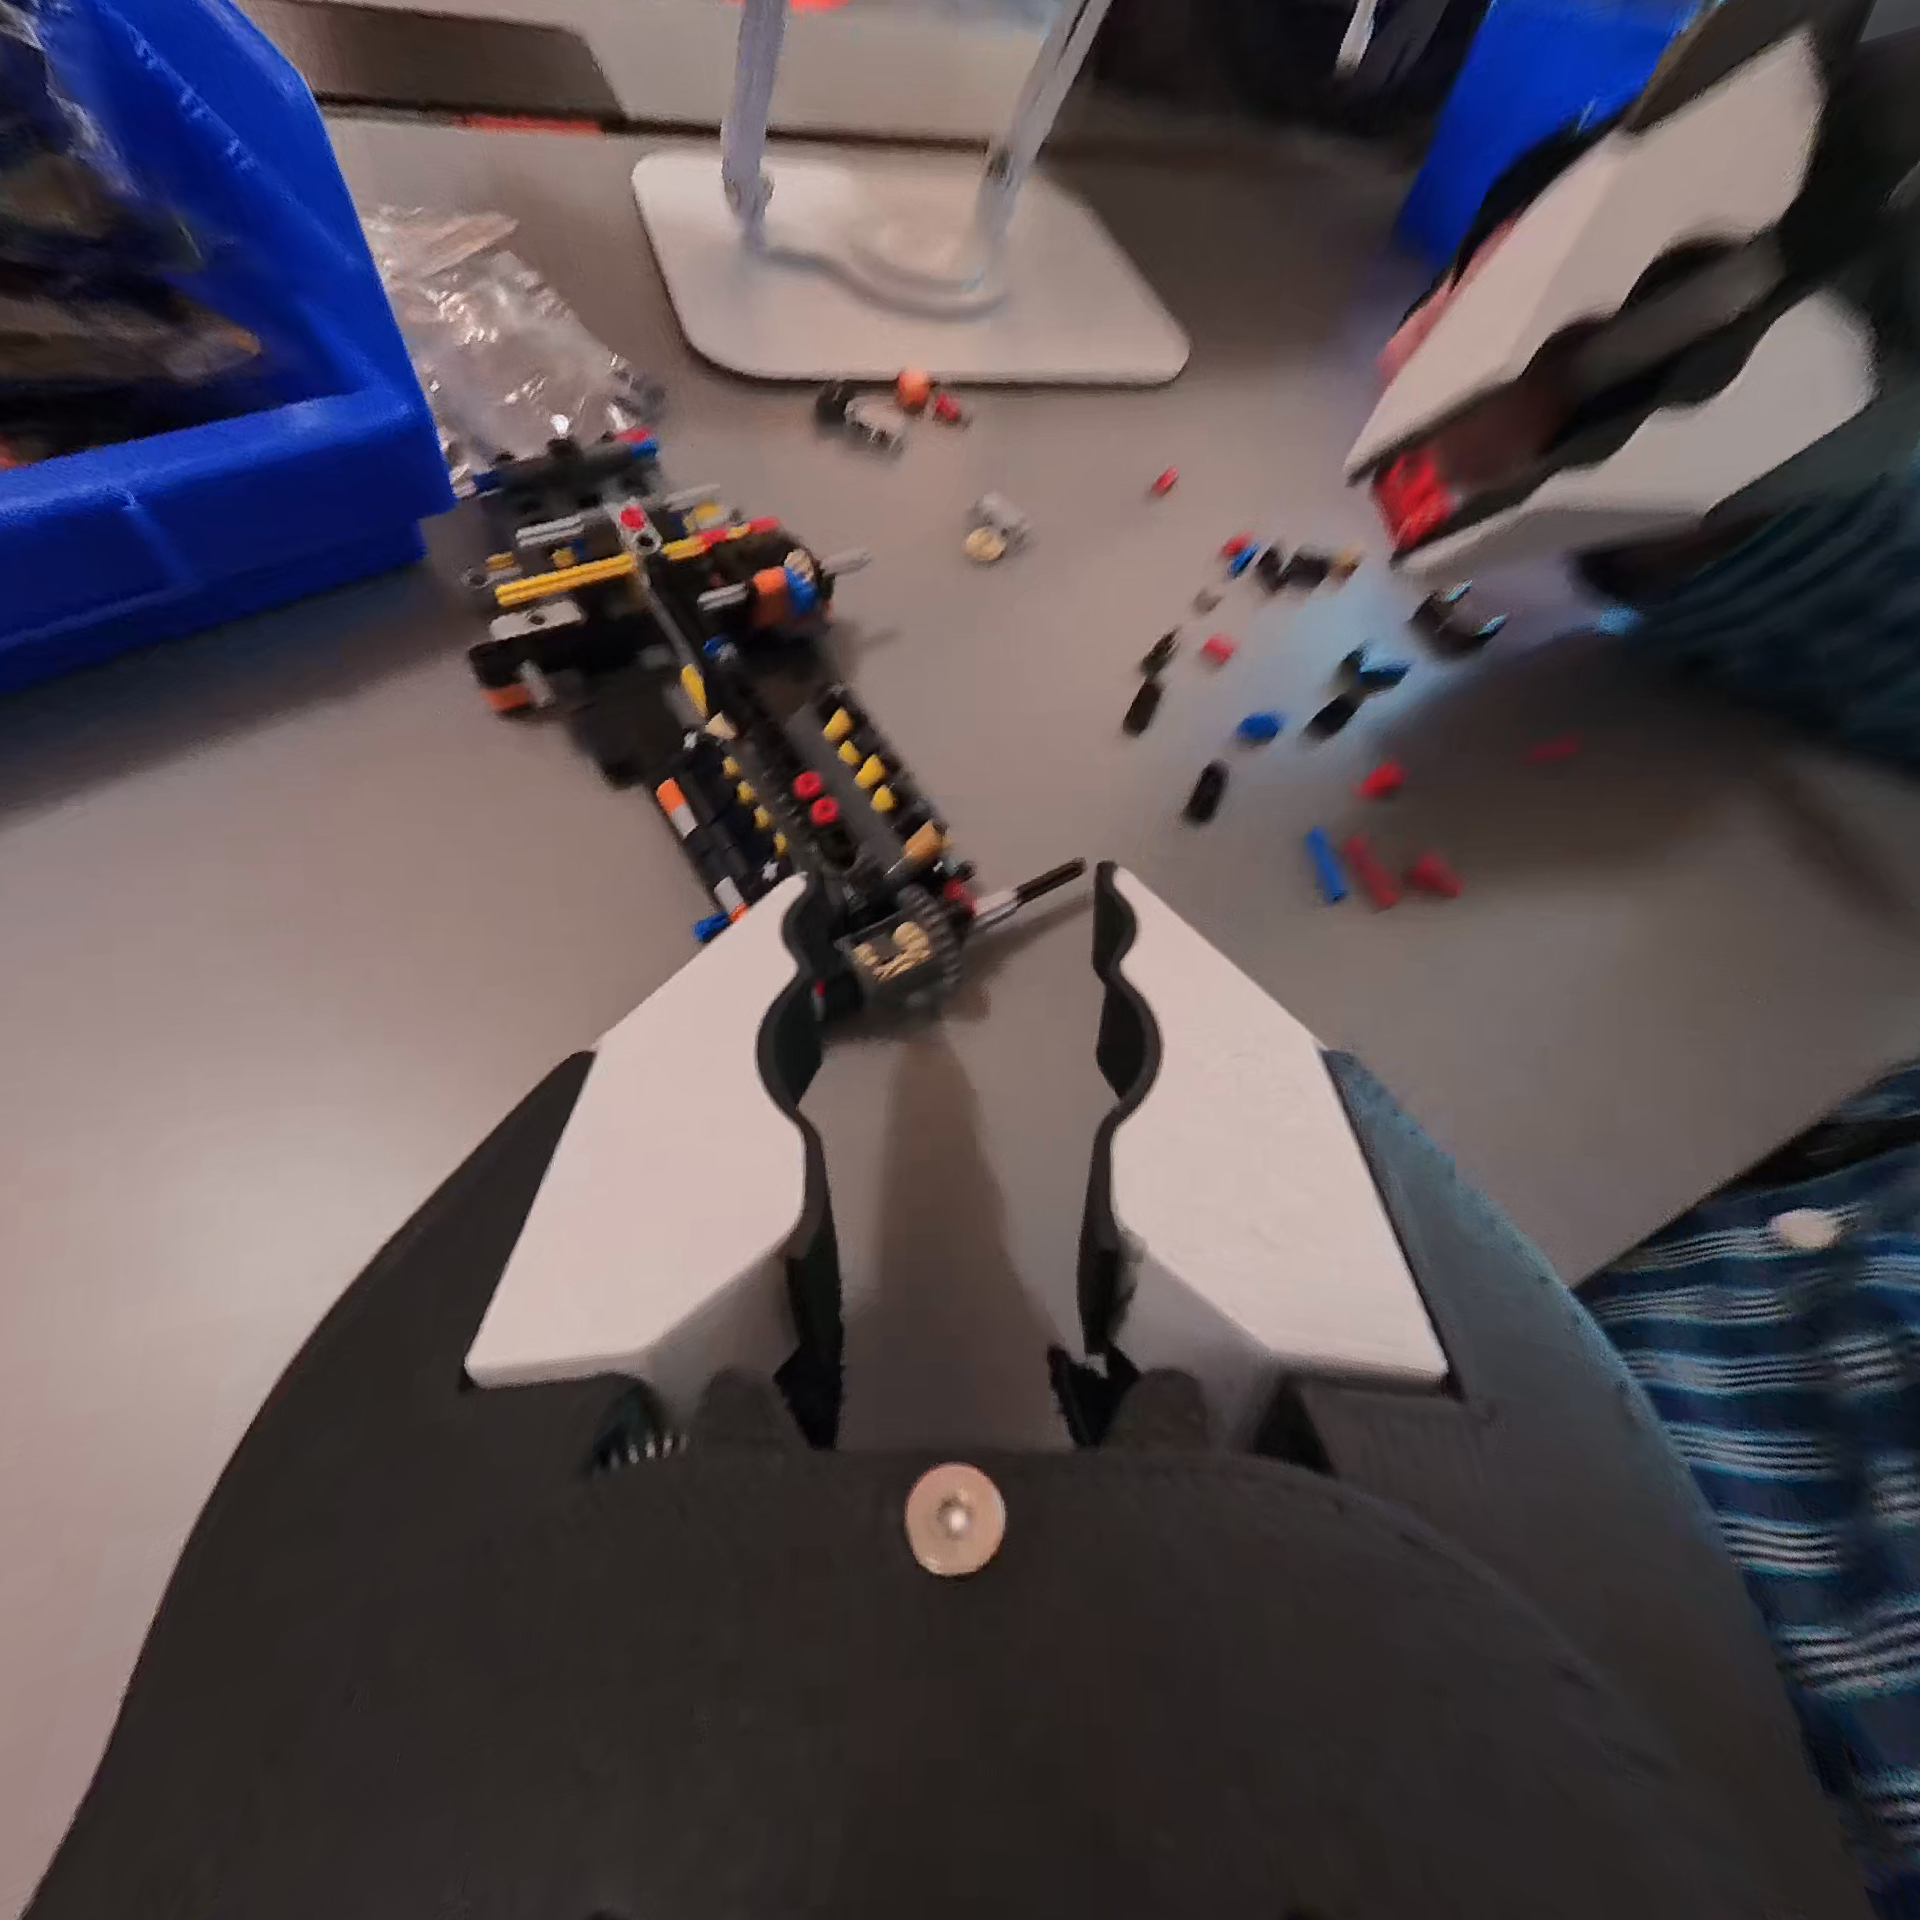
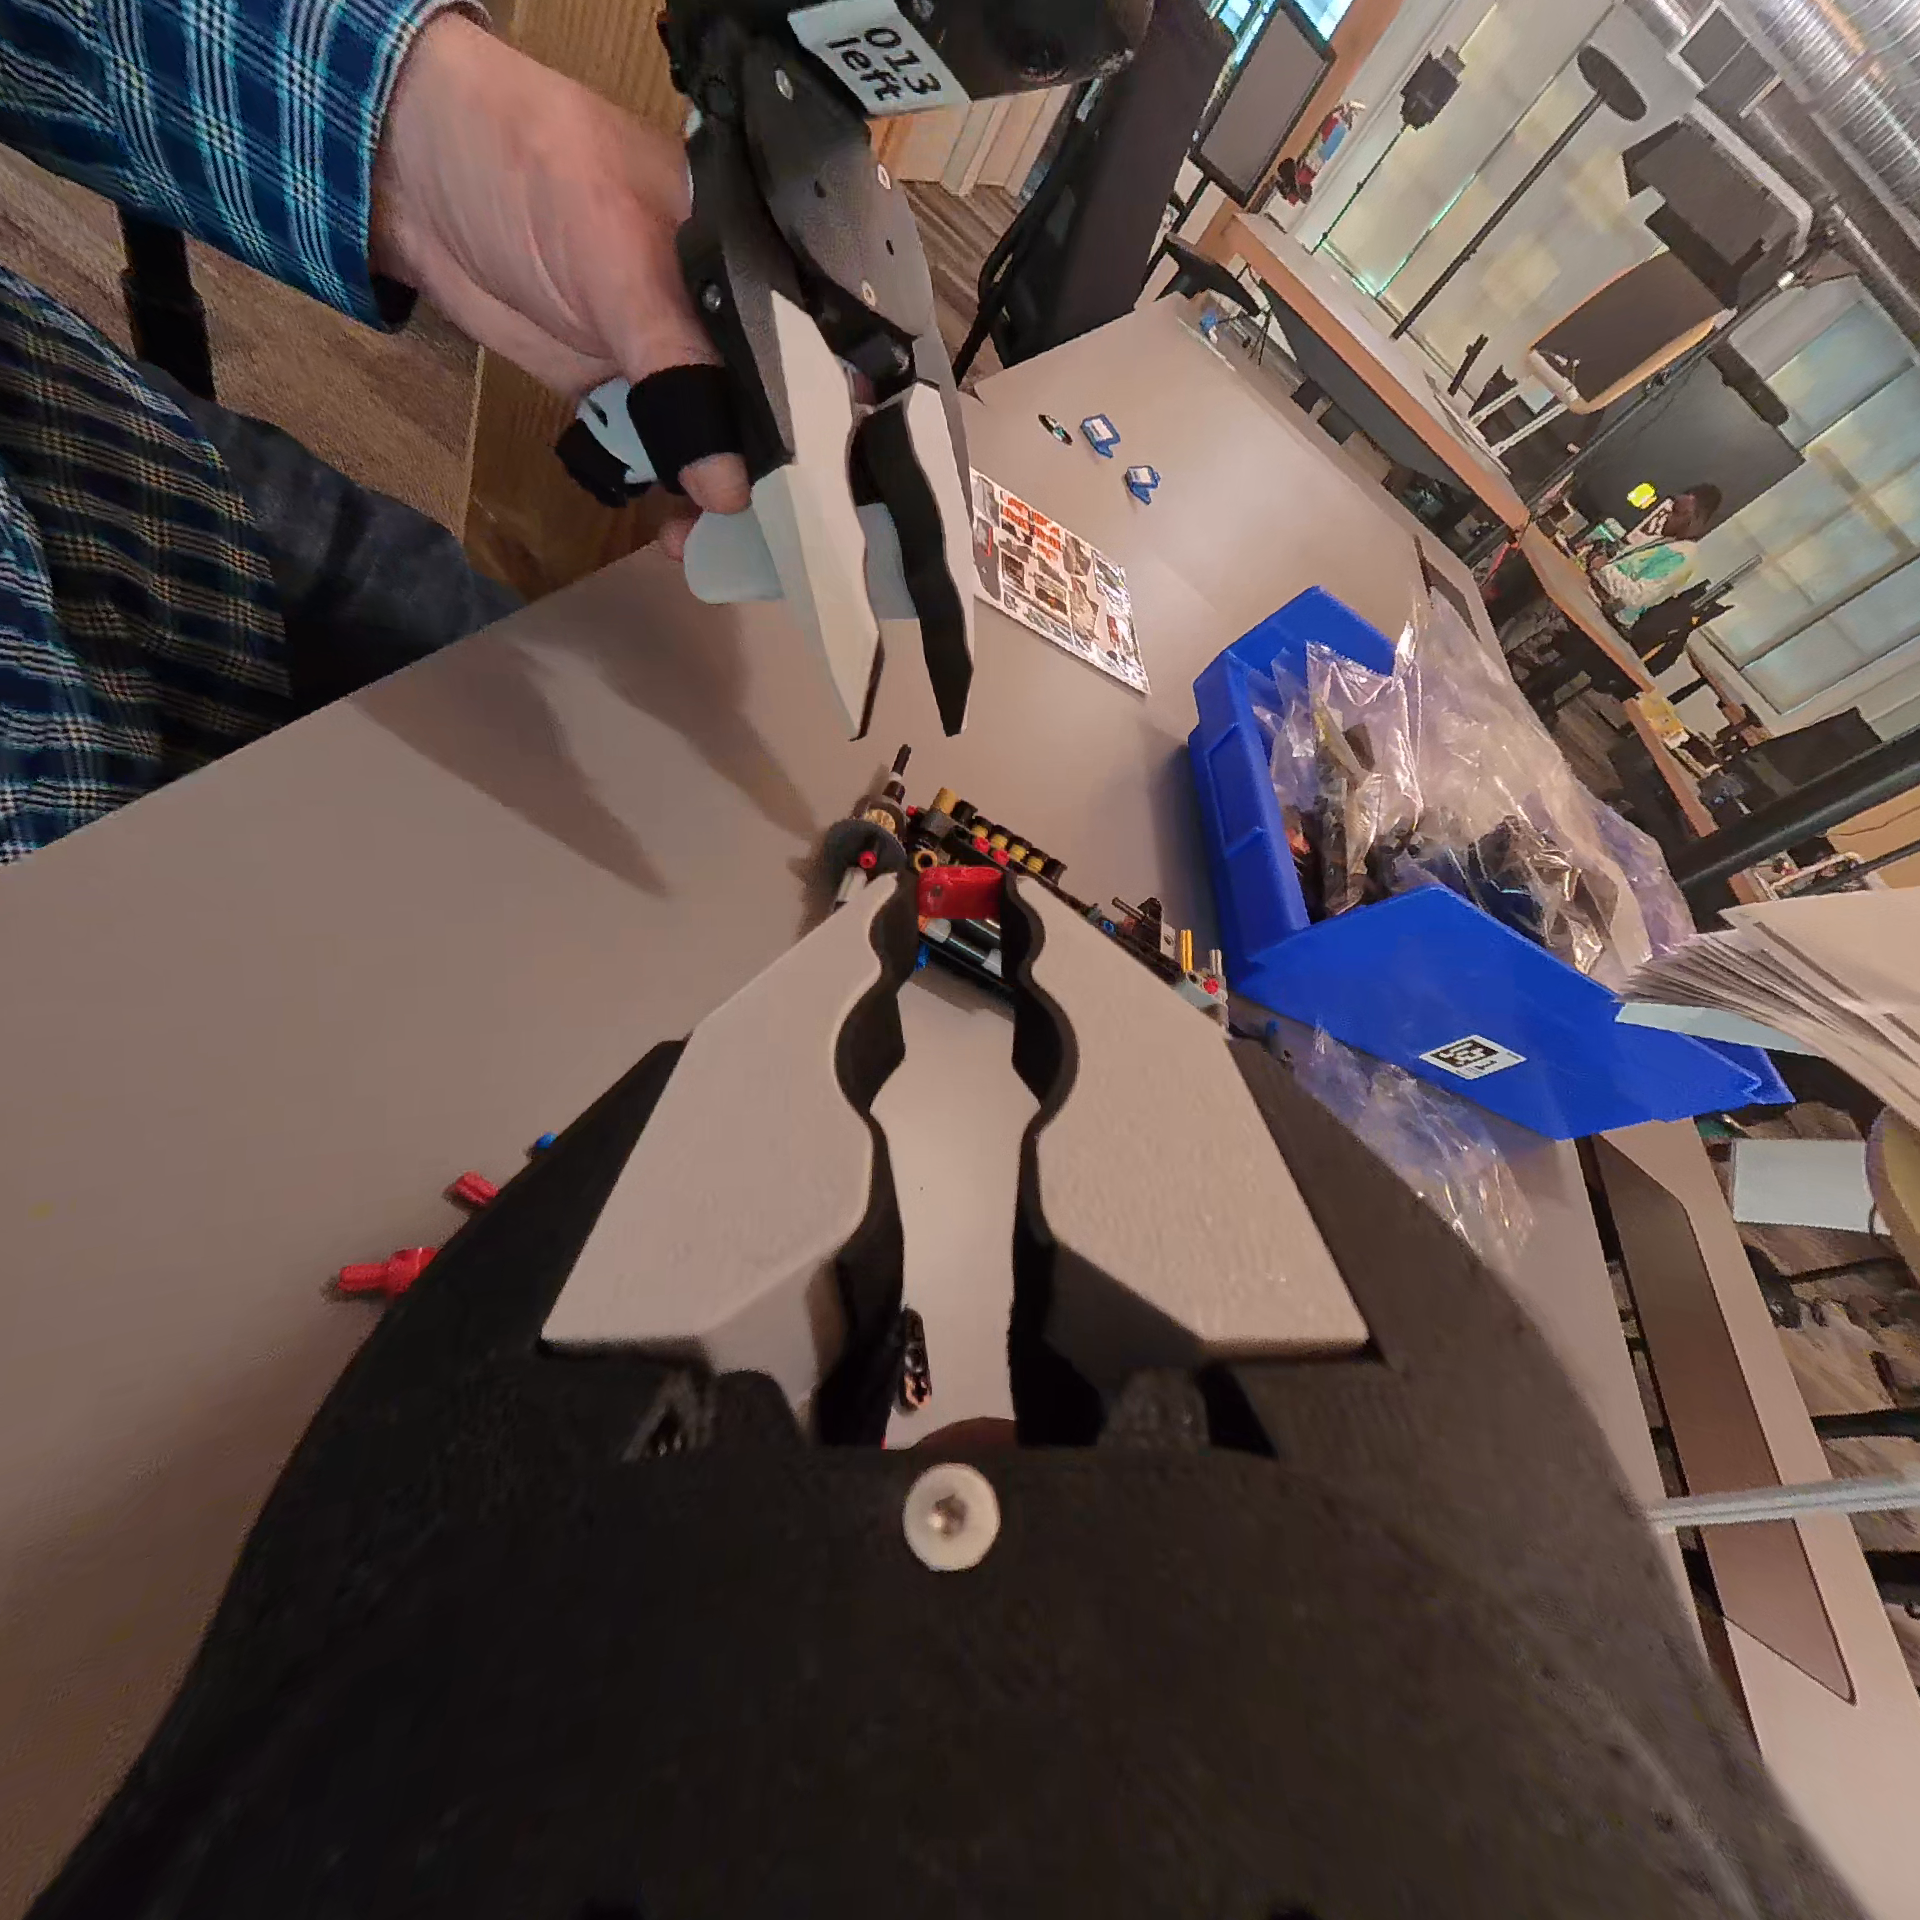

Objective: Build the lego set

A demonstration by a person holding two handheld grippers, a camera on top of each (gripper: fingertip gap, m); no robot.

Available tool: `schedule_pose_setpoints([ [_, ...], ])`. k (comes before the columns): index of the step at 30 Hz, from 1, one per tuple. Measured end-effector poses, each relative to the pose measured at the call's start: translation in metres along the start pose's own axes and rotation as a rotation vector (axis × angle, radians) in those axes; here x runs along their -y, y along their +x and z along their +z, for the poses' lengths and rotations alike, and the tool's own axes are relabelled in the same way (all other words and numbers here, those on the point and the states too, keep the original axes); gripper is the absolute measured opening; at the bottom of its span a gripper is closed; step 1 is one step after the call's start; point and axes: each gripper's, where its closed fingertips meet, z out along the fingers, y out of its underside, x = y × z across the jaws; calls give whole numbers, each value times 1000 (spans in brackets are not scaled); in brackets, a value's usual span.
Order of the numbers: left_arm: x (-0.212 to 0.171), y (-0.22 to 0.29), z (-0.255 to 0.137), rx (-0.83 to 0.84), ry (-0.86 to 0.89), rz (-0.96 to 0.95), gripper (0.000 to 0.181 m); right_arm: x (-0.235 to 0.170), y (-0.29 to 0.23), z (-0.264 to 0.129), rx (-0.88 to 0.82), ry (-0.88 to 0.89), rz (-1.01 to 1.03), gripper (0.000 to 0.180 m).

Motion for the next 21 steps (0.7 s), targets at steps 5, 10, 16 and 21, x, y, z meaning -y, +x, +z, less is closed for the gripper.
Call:
schedule_pose_setpoints([
  [5,-15,-11,8,58,-71,56,67,-5,0,1,-3,-18,-9,13],
  [10,-31,-15,19,85,-160,125,78,-9,2,0,-8,-27,-10,13],
  [16,-40,-16,33,108,-210,141,59,-13,4,0,-11,-34,-3,13],
  [21,-41,-15,34,113,-218,153,50,-16,6,0,-14,-41,-1,13],
])
